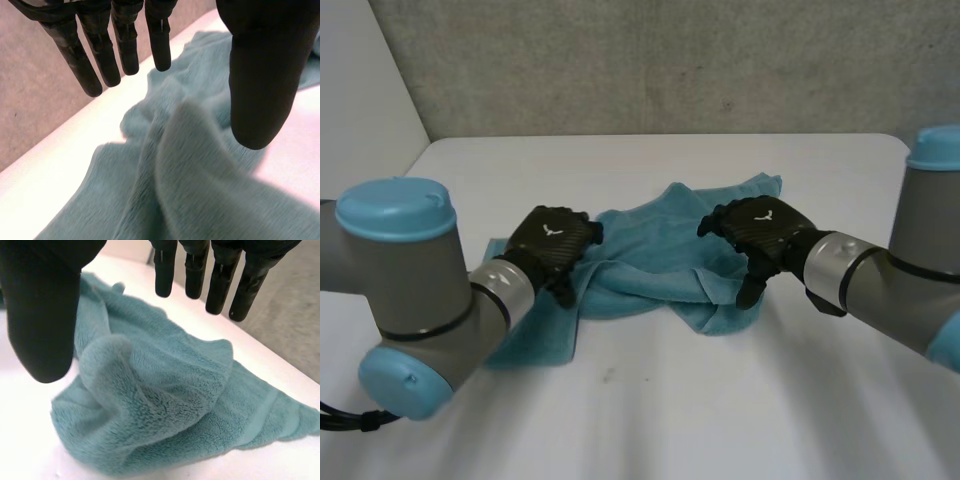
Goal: Fold the laundry
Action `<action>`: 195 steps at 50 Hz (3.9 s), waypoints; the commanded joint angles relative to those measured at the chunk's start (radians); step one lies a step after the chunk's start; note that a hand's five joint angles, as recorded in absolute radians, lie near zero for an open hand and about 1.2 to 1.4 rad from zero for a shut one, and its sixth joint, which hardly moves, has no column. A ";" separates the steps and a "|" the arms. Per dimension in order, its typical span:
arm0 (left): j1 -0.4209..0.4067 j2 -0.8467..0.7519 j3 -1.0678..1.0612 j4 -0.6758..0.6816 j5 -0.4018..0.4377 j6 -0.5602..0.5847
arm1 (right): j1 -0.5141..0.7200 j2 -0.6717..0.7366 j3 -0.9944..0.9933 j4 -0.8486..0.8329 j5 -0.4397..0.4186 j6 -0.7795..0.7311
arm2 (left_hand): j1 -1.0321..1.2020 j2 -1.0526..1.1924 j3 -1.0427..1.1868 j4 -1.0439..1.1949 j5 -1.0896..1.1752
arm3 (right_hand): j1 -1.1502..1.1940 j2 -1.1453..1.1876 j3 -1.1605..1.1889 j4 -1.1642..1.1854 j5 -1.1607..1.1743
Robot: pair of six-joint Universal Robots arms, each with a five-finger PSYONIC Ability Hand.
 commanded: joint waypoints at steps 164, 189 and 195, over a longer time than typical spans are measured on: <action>0.125 -0.096 -0.087 0.444 -0.187 0.497 | -0.091 -0.265 0.422 -0.160 0.383 0.508 | 0.971 0.976 0.970 0.983 0.987 | 0.087 0.056 0.066 0.063 0.062; 0.182 -0.099 -0.077 0.441 -0.190 0.494 | -0.085 -0.195 0.549 -0.279 0.297 0.316 | 0.971 0.976 0.970 0.983 0.987 | 0.384 0.352 0.362 0.359 0.359; 0.182 -0.098 -0.081 0.441 -0.190 0.494 | -0.059 -0.141 0.514 -0.307 0.303 0.313 | 0.971 0.976 0.970 0.983 0.987 | 0.413 0.382 0.392 0.389 0.388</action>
